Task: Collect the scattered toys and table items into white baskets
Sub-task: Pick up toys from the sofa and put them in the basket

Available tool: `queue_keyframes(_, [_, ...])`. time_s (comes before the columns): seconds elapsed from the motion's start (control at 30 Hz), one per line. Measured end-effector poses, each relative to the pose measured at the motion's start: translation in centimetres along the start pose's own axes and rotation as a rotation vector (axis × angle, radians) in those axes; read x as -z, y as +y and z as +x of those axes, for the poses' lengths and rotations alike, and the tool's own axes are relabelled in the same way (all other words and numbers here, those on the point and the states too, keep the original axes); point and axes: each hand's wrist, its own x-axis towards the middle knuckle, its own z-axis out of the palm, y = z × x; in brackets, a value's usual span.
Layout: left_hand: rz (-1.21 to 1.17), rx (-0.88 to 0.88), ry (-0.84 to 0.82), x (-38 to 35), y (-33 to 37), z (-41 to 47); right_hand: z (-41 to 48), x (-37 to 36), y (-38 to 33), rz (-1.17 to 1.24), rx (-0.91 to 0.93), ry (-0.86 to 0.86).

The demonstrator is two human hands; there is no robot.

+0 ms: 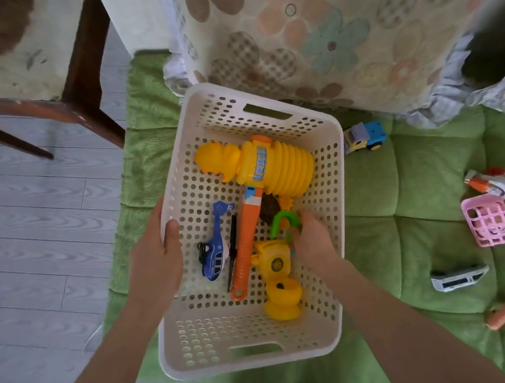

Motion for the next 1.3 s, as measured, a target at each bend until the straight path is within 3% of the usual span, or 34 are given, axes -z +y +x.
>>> queue_keyframes(0.07, [-0.037, 0.021, 0.006, 0.4, 0.0, 0.0, -0.4, 1.3, -0.3, 0.101, 0.077, 0.121])
queue_keyframes(0.2, [-0.12, 0.103, 0.021, 0.8, 0.5, 0.3, -0.5, 4.4, -2.5, 0.541, 0.203, 0.418])
queue_keyframes(0.27, [-0.107, 0.103, 0.042, 0.6, 1.1, 0.8, 1.0, 6.0, -3.9, 0.74, 0.143, 0.548])
queue_keyframes(0.37, [-0.069, 0.087, 0.084, 0.6, 1.8, 1.8, 4.8, 8.8, -5.1, 0.977, -0.093, 0.688])
queue_keyframes(0.53, [-0.014, 0.065, 0.113, 0.4, 2.1, 3.4, 10.6, 11.1, -3.6, 0.928, -0.51, 0.423])
queue_keyframes(0.67, [0.006, 0.056, 0.133, 0.1, 1.7, 3.6, 13.3, 11.8, -3.7, 0.911, -0.592, 0.372])
queue_keyframes(0.8, [0.015, 0.082, 0.149, -0.3, 1.5, 3.7, 13.6, 11.3, -3.4, 0.855, -0.473, 0.382])
queue_keyframes(0.9, [0.014, 0.087, 0.138, -0.4, 1.4, 3.7, 12.3, 10.9, -3.3, 0.962, -0.504, 0.504])
queue_keyframes(1.0, [-0.014, 0.086, 0.108, -0.2, 1.8, 3.2, 9.5, 10.2, -3.9, 1.095, -0.461, 0.5])
queue_keyframes(1.1, [-0.033, 0.069, 0.111, -0.1, 2.3, 2.7, 5.3, 9.7, -4.4, 1.235, -0.263, 0.492])
queue_keyframes(1.2, [-0.061, 0.022, 0.081, -0.1, 2.8, 2.0, -0.7, 8.0, -4.6, 1.082, 0.0, 0.378])
queue_keyframes(1.3, [-0.103, 0.006, 0.017, -0.2, 3.2, 1.3, -5.9, 4.9, -4.0, 0.768, 0.072, 0.081])
